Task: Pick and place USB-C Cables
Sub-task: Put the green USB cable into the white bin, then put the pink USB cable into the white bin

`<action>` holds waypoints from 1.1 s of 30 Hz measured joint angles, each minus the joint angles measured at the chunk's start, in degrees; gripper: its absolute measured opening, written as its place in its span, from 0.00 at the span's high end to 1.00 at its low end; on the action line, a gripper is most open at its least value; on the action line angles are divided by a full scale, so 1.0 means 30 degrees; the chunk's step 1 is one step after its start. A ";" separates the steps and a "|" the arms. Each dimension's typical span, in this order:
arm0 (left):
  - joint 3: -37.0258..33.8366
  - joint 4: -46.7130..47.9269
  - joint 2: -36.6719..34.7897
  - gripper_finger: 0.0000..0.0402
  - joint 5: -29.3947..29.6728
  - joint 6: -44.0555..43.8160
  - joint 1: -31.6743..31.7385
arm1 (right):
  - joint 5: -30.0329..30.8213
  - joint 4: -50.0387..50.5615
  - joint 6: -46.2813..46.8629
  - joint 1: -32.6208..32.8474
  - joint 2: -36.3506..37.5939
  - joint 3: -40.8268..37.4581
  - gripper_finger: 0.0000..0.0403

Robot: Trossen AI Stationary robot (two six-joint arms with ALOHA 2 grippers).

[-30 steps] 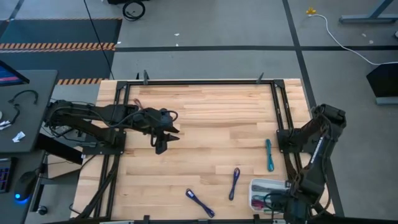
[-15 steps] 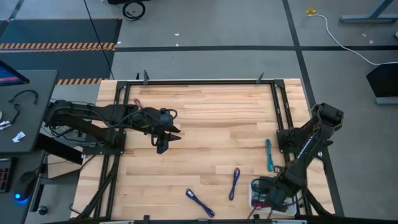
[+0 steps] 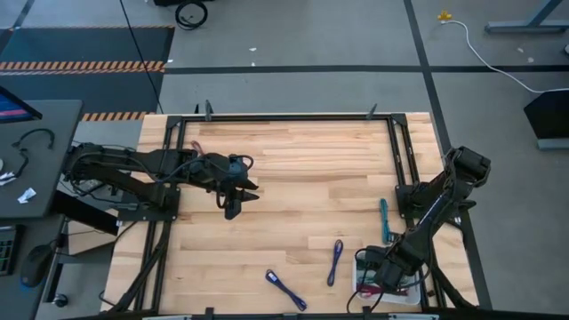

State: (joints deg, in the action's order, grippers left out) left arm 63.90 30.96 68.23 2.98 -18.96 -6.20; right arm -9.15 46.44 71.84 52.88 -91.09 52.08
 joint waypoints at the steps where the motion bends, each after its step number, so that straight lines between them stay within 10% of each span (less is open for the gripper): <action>1: 0.0000 0.0000 0.0000 0.65 0.0000 0.0000 0.0001 | 0.0110 0.0015 0.0011 0.0000 0.0000 -0.0003 0.81; 11: 0.0000 0.0003 0.0000 0.65 -0.0007 0.0007 0.0000 | -0.0575 0.2132 0.1140 -0.0093 0.1231 0.3101 0.52; 17: 0.0000 -0.0036 0.0000 0.65 0.0211 0.0036 0.0013 | 0.4984 0.5492 0.5404 -0.0499 0.2354 0.7890 0.53; 25: 0.0000 -0.0401 0.0000 0.65 0.2069 -0.2659 0.1515 | 1.8886 0.6724 0.8138 -0.1497 0.2706 0.9432 0.56; 33: -0.0063 1.1294 0.0080 0.66 0.4560 -0.9607 0.5591 | 1.8871 0.9267 0.6293 -0.4660 0.2641 0.8375 0.58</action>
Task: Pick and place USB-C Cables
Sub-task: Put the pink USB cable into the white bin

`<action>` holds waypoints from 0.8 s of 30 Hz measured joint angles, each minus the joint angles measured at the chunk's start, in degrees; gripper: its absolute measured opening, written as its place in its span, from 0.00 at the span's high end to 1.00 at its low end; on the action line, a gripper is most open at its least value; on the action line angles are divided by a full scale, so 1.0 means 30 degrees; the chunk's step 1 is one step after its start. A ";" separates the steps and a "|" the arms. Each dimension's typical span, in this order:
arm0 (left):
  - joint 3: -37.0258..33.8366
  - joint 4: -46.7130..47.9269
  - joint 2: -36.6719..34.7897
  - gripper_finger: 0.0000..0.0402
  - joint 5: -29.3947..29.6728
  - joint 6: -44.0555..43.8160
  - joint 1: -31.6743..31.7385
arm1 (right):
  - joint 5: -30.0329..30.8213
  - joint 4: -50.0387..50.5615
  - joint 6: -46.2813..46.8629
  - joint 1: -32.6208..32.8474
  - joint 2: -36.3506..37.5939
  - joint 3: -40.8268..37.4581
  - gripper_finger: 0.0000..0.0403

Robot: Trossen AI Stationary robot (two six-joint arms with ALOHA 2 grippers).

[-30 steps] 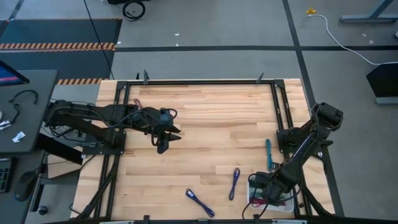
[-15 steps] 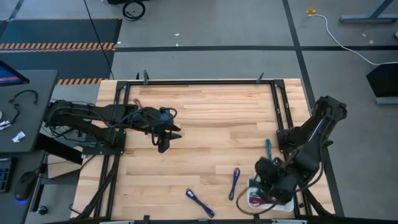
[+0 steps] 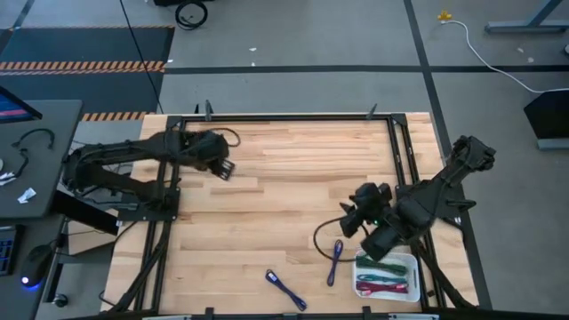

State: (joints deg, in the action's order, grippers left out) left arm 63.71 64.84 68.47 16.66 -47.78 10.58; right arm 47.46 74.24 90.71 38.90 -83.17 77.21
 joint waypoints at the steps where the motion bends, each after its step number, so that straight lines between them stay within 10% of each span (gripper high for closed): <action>1: -0.0124 0.1199 0.0175 0.65 0.0219 -0.0423 0.0874 | 0.0006 0.0105 -0.0492 -0.0417 0.0018 -0.0197 0.58; 7: -0.2727 0.0004 0.0266 0.56 -0.1635 -0.0016 0.6278 | 0.0523 -0.0129 -0.4831 -0.3174 0.0303 -0.0429 0.59; 12: -0.5738 -0.3894 0.0451 0.42 -0.4006 -0.0553 0.8881 | -0.0341 -0.3274 -1.4212 -0.5025 0.1245 -0.0429 0.60; 18: -0.7817 -0.5887 0.0430 0.31 -0.3422 -0.2991 1.0152 | -0.8778 -1.3913 -2.6022 -0.9049 0.3375 -0.3969 0.65; 24: -0.9673 -0.9345 0.0430 0.32 -0.1285 -0.5124 1.0109 | -1.6247 -2.6256 -2.7719 -1.2192 0.3986 -0.8157 0.71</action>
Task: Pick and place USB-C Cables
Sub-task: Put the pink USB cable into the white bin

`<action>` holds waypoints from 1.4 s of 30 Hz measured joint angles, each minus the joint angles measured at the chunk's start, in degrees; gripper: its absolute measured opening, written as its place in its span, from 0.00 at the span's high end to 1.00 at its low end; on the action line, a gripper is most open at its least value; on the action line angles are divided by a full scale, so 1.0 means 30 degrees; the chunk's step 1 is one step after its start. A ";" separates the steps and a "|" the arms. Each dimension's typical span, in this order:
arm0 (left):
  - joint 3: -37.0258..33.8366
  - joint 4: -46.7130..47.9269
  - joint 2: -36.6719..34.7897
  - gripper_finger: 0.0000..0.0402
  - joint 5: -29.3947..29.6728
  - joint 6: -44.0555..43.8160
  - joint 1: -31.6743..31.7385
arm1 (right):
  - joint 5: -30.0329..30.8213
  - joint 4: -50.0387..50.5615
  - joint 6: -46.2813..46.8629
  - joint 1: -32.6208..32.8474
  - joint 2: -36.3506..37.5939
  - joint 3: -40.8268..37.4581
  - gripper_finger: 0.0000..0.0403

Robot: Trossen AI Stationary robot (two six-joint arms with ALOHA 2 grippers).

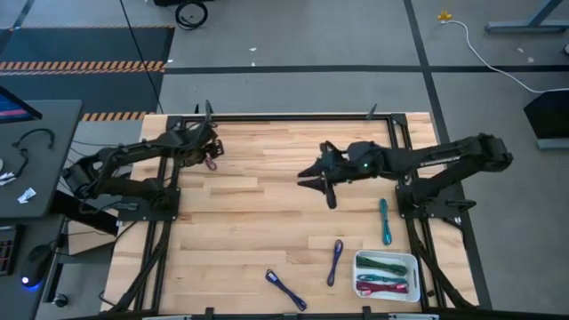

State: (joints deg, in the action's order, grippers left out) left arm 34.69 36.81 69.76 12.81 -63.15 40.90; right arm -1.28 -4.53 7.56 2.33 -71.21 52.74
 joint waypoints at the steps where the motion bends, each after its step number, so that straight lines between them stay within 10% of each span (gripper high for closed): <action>1: -0.0356 -0.0871 0.0000 0.32 0.0070 -0.0284 -0.0027 | -0.1119 -0.1876 -0.0012 -0.0218 -0.0092 -0.0494 0.72; 7: -0.2702 -0.3834 0.0080 0.37 0.1129 -0.1486 -0.0472 | -0.2813 -0.7953 0.0071 -0.0328 -0.1271 -0.1850 0.73; 23: -0.7313 -1.1271 0.0555 0.79 0.4723 0.0091 -0.1669 | -0.2394 -0.7795 0.1056 -0.0269 -0.1906 -0.1758 0.73; 27: -0.7348 -1.3446 0.0789 0.95 0.3025 0.3074 -0.2185 | -0.2382 -0.6808 0.2032 -0.0335 -0.1906 -0.1758 0.73; 42: -0.2252 -1.7431 0.0882 0.95 -0.3394 1.1397 -0.6165 | -0.0561 -0.4829 0.4074 -0.1794 -0.1892 -0.1758 0.62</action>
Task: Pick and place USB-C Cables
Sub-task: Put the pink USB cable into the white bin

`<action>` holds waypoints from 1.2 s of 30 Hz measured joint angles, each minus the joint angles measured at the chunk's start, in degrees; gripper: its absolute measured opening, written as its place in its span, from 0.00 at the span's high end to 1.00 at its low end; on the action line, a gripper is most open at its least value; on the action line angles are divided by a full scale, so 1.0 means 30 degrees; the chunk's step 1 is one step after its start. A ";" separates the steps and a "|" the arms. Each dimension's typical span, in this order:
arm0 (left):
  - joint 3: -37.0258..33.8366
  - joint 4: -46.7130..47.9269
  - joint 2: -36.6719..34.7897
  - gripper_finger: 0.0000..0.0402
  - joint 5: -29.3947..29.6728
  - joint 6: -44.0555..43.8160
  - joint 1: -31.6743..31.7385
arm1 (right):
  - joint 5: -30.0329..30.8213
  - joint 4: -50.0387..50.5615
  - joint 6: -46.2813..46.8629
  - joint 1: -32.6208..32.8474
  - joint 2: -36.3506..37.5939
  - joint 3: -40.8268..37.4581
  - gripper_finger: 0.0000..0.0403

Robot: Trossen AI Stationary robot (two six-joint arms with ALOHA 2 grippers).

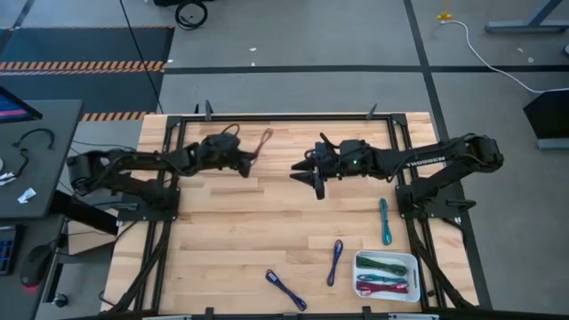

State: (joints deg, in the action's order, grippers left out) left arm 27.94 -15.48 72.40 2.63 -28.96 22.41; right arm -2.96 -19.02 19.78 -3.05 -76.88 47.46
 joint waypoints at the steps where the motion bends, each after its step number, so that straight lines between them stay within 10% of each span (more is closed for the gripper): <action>1: 0.0612 0.0081 0.0000 0.95 0.0037 0.0305 -0.0494 | -0.0013 -0.0011 0.0018 -0.0209 0.0000 0.0000 0.59; 12: 0.7084 -0.0089 0.0004 0.95 0.0192 0.5243 -0.4438 | 0.0318 -0.1203 0.0407 -0.1952 0.0000 0.0000 0.18; 21: 0.8075 0.0354 0.0051 0.95 0.0284 0.7956 -0.5066 | -0.0466 -0.7032 -0.0123 -0.2155 0.0015 0.0000 0.14; 28: 0.8085 0.0318 0.0543 0.93 0.0323 0.8036 -0.5075 | -0.0533 -0.7126 -0.0129 -0.2155 0.0015 0.0000 0.33; 36: 0.8060 0.0412 0.1010 0.89 0.0272 0.6946 -0.5105 | -0.1301 -0.6605 -0.0150 -0.2169 0.0022 0.0007 0.81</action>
State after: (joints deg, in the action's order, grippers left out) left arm 52.12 -14.25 75.43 3.44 -8.13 7.09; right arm -6.86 -38.83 19.33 -9.56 -76.82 47.48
